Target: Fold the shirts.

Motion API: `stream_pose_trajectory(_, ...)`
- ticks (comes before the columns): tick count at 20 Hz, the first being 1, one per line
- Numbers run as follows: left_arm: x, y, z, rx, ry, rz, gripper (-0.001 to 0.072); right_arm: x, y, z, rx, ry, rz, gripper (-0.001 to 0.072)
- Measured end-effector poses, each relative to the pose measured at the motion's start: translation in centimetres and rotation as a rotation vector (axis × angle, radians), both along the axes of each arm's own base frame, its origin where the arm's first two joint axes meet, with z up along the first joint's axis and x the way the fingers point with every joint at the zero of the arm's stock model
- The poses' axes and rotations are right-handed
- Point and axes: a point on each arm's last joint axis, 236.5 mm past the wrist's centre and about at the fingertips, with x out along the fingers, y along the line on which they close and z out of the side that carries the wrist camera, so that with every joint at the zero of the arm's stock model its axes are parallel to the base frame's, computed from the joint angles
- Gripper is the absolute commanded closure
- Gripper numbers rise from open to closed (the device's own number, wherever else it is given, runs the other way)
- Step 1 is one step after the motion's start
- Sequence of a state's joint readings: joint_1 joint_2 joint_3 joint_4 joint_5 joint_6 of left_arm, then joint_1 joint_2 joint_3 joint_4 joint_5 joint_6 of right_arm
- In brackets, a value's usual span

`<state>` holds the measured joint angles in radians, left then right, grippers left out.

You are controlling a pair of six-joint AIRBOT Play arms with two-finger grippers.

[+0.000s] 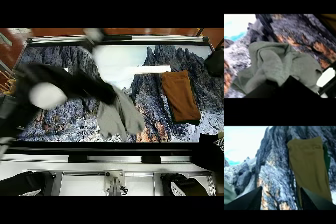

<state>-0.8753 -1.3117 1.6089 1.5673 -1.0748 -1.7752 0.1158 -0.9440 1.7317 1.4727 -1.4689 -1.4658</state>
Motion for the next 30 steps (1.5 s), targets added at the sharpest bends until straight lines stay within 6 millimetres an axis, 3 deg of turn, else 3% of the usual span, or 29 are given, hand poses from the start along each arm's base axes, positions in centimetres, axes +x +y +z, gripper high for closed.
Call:
stream_pose_trajectory(1,-1.4,-1.5,-2.1,0.016,0.036,-0.029,-0.0011,-0.8,-0.1,-0.3,-0.002,0.022,-0.003,0.0113)
stream_pose_trajectory(2,-2.9,-2.5,-4.3,0.045,0.082,-0.054,-0.0012,-1.4,-0.2,-0.8,-0.006,0.053,-0.001,0.004)
stream_pose_trajectory(4,-3.8,-2.1,-6.3,0.12,0.114,-0.061,-0.0011,-2.4,-0.2,-2.5,-0.026,0.142,0.016,0.0039)
stream_pose_trajectory(5,-3.7,-0.7,-7.1,0.176,0.129,-0.046,-0.0011,-2.8,-0.2,-3.7,-0.038,0.197,0.024,0.004)
stream_pose_trajectory(7,-2.1,3.3,-6.6,0.249,0.126,0.014,-0.0011,-3.1,-0.1,-6.8,-0.061,0.313,0.042,0.004)
stream_pose_trajectory(10,0.1,10.3,-5.6,0.282,0.176,0.153,-0.0012,-3.7,0.8,-13.5,-0.063,0.512,0.095,0.004)
stream_pose_trajectory(12,0.1,14.0,-6.9,0.275,0.27,0.23,-0.0012,-4.3,2.1,-18.4,-0.032,0.631,0.14,0.004)
stream_pose_trajectory(14,-1.3,15.9,-9.9,0.262,0.393,0.264,-0.0012,-5.3,3.6,-23.1,0.034,0.744,0.186,0.004)
stream_pose_trajectory(16,-2.9,16.0,-13.6,0.217,0.503,0.281,-0.0011,-6.4,5.2,-26.9,0.135,0.836,0.219,0.004)
stream_pose_trajectory(18,-4.2,14.2,-16.7,0.11,0.594,0.292,-0.001,-7.1,6.8,-29.6,0.243,0.898,0.24,0.004)
stream_pose_trajectory(22,-3.6,11.2,-21.0,-0.084,0.667,0.38,-0.0009,-8.1,8.5,-33.4,0.374,0.983,0.244,0.004)
stream_pose_trajectory(25,-2.5,10.4,-23.4,-0.122,0.689,0.422,0.0006,-8.9,9.0,-35.8,0.417,1.048,0.233,0.004)
stream_pose_trajectory(28,-1.6,9.9,-24.9,-0.133,0.696,0.442,0.0355,-9.4,9.3,-37.8,0.444,1.097,0.217,0.0041)
stream_pose_trajectory(29,-1.4,9.8,-25.2,-0.136,0.696,0.444,0.052,-9.6,9.5,-38.3,0.45,1.108,0.217,0.0041)
stream_pose_trajectory(30,-1.1,9.6,-25.3,-0.138,0.691,0.442,0.0634,-9.6,9.7,-38.7,0.452,1.117,0.219,0.004)
